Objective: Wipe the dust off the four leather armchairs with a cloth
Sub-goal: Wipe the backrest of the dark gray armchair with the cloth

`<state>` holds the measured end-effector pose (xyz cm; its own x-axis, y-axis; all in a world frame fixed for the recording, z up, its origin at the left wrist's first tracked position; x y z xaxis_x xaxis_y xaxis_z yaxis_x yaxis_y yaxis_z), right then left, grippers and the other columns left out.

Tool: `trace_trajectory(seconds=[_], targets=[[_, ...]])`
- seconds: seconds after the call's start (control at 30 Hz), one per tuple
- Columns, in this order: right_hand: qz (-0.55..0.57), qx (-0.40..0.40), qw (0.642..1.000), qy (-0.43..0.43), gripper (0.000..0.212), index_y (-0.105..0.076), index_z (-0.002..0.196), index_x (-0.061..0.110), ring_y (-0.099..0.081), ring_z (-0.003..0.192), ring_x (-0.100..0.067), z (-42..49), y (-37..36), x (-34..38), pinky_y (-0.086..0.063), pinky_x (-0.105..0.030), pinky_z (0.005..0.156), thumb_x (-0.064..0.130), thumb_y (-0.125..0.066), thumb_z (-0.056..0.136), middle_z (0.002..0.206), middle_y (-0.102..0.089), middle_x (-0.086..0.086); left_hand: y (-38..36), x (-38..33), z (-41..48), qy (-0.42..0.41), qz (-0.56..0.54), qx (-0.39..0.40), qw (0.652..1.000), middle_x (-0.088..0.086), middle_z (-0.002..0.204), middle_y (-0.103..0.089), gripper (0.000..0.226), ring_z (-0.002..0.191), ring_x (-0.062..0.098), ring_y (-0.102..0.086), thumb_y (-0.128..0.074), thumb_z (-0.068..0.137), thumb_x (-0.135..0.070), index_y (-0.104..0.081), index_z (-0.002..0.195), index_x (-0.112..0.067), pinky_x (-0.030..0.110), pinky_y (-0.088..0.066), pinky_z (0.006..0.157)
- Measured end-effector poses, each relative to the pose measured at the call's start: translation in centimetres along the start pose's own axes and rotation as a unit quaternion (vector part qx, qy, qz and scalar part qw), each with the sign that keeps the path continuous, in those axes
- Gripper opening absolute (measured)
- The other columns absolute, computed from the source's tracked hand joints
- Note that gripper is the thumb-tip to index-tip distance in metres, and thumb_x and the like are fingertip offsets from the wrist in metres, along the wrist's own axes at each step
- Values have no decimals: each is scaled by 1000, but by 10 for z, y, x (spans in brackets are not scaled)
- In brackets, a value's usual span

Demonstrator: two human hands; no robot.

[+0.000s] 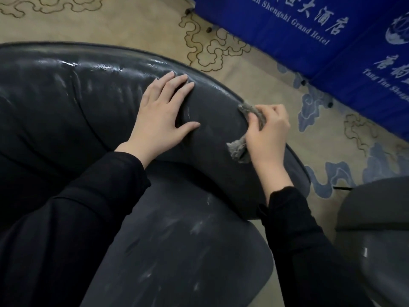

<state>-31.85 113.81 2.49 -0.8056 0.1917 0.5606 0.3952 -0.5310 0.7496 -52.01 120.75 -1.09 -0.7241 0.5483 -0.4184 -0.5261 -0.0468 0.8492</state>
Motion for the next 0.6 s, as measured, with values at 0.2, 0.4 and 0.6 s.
trace_trajectory(seconds=[0.2, 0.4, 0.6], targets=[[0, -50, 998, -39, 12, -69, 96, 4, -54, 92, -25, -17, 8, -7, -33, -15, 81, 8, -61, 88, 92, -48, 1, -1, -1, 1, -5, 2, -5, 1000, 2, 156, -29, 77, 148, 23, -14, -61, 85, -50, -34, 149, -17, 39, -3, 120], [24, -41, 997, 53, 12, -67, 97, 3, -49, 90, -19, -22, -21, 22, -36, -14, 82, 4, -62, 86, 92, -54, -6, -3, 0, -1, -5, 7, -7, 1000, 2, 155, -30, 78, 147, 23, -16, -49, 84, -57, -34, 149, -17, 38, -2, 120], [10, -94, 995, 9, 12, -67, 97, 1, -52, 90, -25, -44, 0, -5, -38, -18, 83, 2, -62, 86, 95, -57, -11, -2, 0, -1, -8, 1, -13, 1000, 2, 155, -30, 76, 147, 23, -14, -60, 86, -51, -34, 149, -17, 38, -2, 120]])
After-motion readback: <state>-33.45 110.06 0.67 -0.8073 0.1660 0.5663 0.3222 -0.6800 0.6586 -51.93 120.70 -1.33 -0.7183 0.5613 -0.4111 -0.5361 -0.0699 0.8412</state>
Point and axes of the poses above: each hand's wrist, its own z-axis towards the middle knuckle, its own y-axis out of the back of the hand, x = y × z, the point moved 1 cm from there along z, towards the middle knuckle
